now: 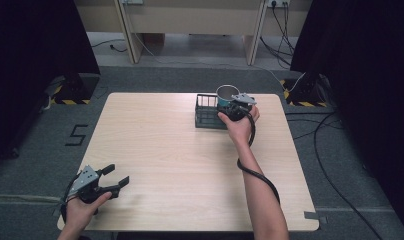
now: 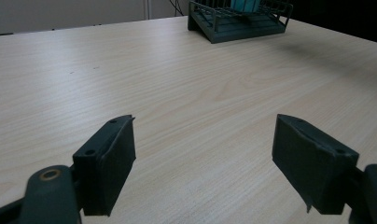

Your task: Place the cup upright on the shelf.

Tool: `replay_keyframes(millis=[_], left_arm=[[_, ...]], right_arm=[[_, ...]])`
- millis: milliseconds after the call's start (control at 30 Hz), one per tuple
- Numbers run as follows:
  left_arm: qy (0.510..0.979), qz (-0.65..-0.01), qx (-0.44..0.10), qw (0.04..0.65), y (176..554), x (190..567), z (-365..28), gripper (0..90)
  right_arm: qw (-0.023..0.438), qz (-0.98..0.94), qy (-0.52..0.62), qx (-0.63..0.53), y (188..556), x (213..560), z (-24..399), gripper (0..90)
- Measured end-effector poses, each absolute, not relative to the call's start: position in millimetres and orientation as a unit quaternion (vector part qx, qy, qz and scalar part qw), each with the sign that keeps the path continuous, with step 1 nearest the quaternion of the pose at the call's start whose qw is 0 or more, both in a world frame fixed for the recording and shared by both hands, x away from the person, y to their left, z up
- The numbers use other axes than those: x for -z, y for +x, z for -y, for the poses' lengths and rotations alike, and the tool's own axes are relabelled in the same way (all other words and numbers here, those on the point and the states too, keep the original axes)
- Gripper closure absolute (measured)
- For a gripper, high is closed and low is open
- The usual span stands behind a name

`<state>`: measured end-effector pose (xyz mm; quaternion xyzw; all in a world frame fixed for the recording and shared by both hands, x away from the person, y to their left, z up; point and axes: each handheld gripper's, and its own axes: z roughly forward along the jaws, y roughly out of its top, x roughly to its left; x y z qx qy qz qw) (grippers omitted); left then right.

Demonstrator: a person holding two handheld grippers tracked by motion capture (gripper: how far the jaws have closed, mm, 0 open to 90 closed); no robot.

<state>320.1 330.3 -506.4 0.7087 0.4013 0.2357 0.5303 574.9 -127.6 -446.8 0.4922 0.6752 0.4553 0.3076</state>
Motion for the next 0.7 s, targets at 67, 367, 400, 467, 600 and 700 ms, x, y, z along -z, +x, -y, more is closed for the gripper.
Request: replay_keyframes(millis=[67, 367, 400, 467, 600, 700], left_arm=[[0.709, -0.401, -0.236, 0.530, 320.1, 506.3, -330.5, 20.8], [0.708, -0.402, -0.237, 0.530, 320.2, 506.3, -330.5, 20.8], [0.708, -0.402, -0.237, 0.530, 320.2, 506.3, -330.5, 20.8], [0.708, -0.402, -0.238, 0.530, 320.3, 506.3, -330.4, 20.8], [0.708, -0.402, -0.238, 0.530, 320.3, 506.4, -330.7, 20.8], [0.708, -0.402, -0.239, 0.529, 320.3, 506.4, -330.6, 20.7]], right_arm=[[0.306, -0.675, 0.494, -0.455, 572.2, 446.4, 128.9, 14.7], [0.306, -0.674, 0.491, -0.460, 555.0, 439.1, 138.9, 14.7], [0.308, -0.674, 0.487, -0.462, 553.0, 438.2, 140.3, 14.7], [0.308, -0.675, 0.482, -0.465, 548.2, 436.3, 142.3, 14.7], [0.301, -0.684, 0.474, -0.465, 538.4, 435.3, 146.3, 15.0], [0.298, -0.684, 0.473, -0.467, 529.9, 435.6, 149.5, 15.1]])
